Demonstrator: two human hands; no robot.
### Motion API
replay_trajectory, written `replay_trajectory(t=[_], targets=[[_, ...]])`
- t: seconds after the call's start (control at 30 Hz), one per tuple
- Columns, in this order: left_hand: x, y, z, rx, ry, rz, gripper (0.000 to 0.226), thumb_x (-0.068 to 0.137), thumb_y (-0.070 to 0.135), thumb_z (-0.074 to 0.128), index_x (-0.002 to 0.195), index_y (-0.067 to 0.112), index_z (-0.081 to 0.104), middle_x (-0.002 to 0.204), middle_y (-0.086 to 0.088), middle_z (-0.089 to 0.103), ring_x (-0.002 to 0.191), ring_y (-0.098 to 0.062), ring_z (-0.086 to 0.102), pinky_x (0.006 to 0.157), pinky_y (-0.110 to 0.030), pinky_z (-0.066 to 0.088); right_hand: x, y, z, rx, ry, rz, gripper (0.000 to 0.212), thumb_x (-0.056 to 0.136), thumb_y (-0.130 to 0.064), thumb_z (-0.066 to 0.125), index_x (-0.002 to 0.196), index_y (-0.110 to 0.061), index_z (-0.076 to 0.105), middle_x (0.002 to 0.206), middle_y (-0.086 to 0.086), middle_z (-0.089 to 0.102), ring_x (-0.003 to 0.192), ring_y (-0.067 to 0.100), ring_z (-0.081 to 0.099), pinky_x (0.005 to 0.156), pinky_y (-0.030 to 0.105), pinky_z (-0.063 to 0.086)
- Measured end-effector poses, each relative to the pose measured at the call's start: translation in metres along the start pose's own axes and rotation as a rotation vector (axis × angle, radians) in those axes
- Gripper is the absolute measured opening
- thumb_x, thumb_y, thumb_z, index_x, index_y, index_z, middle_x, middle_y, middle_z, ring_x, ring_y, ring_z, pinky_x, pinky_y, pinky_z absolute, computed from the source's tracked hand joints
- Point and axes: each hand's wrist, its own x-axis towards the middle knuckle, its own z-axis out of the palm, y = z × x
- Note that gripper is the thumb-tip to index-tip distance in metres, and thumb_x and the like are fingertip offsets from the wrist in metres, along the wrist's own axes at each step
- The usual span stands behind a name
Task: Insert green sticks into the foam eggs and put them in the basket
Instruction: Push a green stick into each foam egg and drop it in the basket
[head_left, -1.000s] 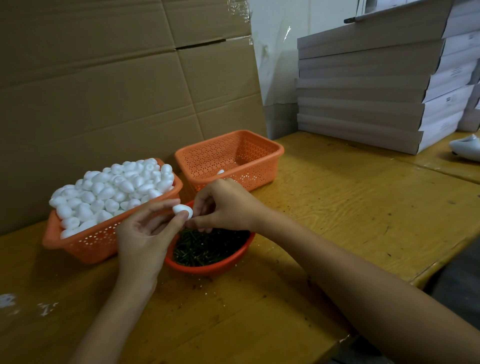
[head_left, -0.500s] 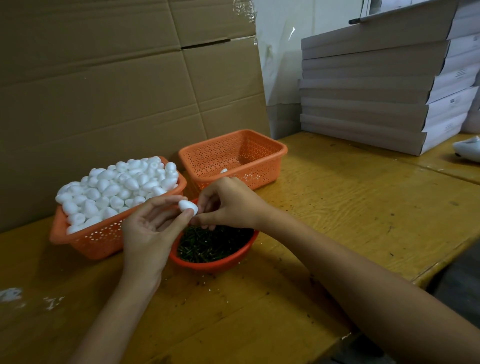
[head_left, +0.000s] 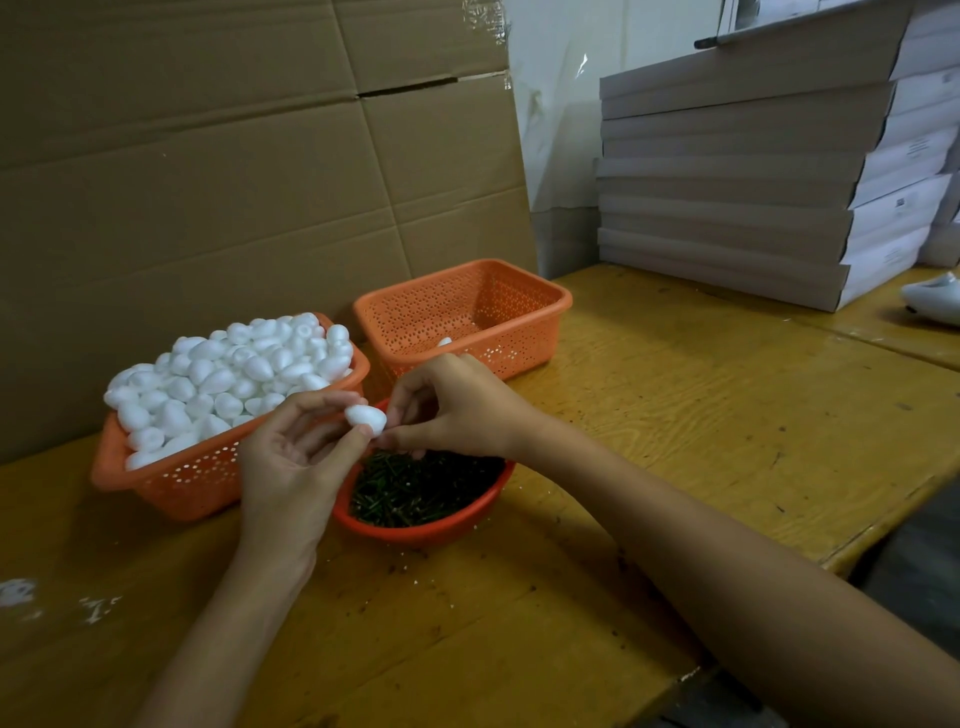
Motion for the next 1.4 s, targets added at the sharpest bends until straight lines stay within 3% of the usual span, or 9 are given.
replay_trajectory(t=[0.37,0.63,0.8,1.0,1.13,1.23,1.4], targets=[[0.0018,-0.0012,-0.0004,-0.021,0.044,-0.032,0.022,0.092,-0.005,0.075,0.098,0.017,0.075,0.103,-0.002,0.081,0.095,-0.018,0.08,0.078,-0.022,0.063,-0.0006,0.0017,-0.001,0.087,0.025,-0.012,0.012,0.09,-0.019,0.083,0.092,-0.01,0.076,0.079,-0.002,0.078,0.066,0.008,0.076,0.076,0.036,0.064],[0.0034,-0.0023,-0.0031,-0.052,0.059,-0.059,0.018,0.098,0.003,0.072,0.096,0.02,0.076,0.099,-0.012,0.08,0.083,-0.027,0.079,0.077,-0.03,0.066,-0.0001,0.002,-0.0019,0.122,0.084,-0.056,0.01,0.091,-0.018,0.081,0.093,-0.01,0.077,0.073,0.0,0.078,0.066,0.005,0.074,0.079,0.039,0.063],[0.003,-0.0001,-0.0022,-0.099,0.075,-0.081,0.013,0.089,0.009,0.081,0.097,0.018,0.076,0.104,-0.009,0.08,0.093,-0.025,0.079,0.081,-0.028,0.065,0.001,0.0027,-0.0037,0.138,0.117,-0.06,0.007,0.094,-0.017,0.078,0.096,-0.011,0.079,0.078,-0.001,0.079,0.066,0.01,0.076,0.074,0.038,0.063],[0.0034,0.0031,-0.0037,-0.219,0.11,-0.125,0.03,0.076,0.013,0.083,0.105,0.018,0.076,0.112,-0.011,0.08,0.106,-0.028,0.078,0.084,-0.027,0.064,0.0009,0.0047,-0.0038,0.027,0.127,-0.097,0.006,0.095,-0.02,0.078,0.097,-0.014,0.079,0.077,-0.004,0.078,0.069,0.003,0.074,0.077,0.038,0.061],[0.0038,0.0053,-0.004,-0.245,0.102,-0.126,0.039,0.074,0.013,0.082,0.112,0.017,0.074,0.116,-0.012,0.08,0.114,-0.03,0.076,0.094,-0.032,0.063,0.0005,0.0051,-0.0032,0.006,0.101,-0.108,0.007,0.095,-0.02,0.077,0.094,-0.014,0.078,0.071,-0.006,0.077,0.069,0.001,0.072,0.077,0.03,0.059],[0.0035,0.0069,-0.003,-0.217,0.065,-0.089,0.034,0.075,0.013,0.082,0.109,0.017,0.076,0.117,-0.01,0.08,0.115,-0.028,0.075,0.092,-0.032,0.064,0.0011,0.0055,-0.0011,-0.015,0.067,-0.118,0.008,0.096,-0.021,0.076,0.092,-0.014,0.077,0.069,-0.006,0.076,0.069,0.002,0.072,0.076,0.029,0.057],[0.0039,0.0032,-0.0038,-0.152,0.015,-0.053,0.029,0.081,0.01,0.08,0.109,0.014,0.078,0.118,-0.007,0.08,0.119,-0.026,0.074,0.094,-0.035,0.063,0.0015,0.0075,0.0001,0.044,-0.022,-0.094,0.008,0.097,-0.016,0.073,0.094,-0.009,0.075,0.078,-0.004,0.079,0.066,0.002,0.074,0.069,0.019,0.056]])
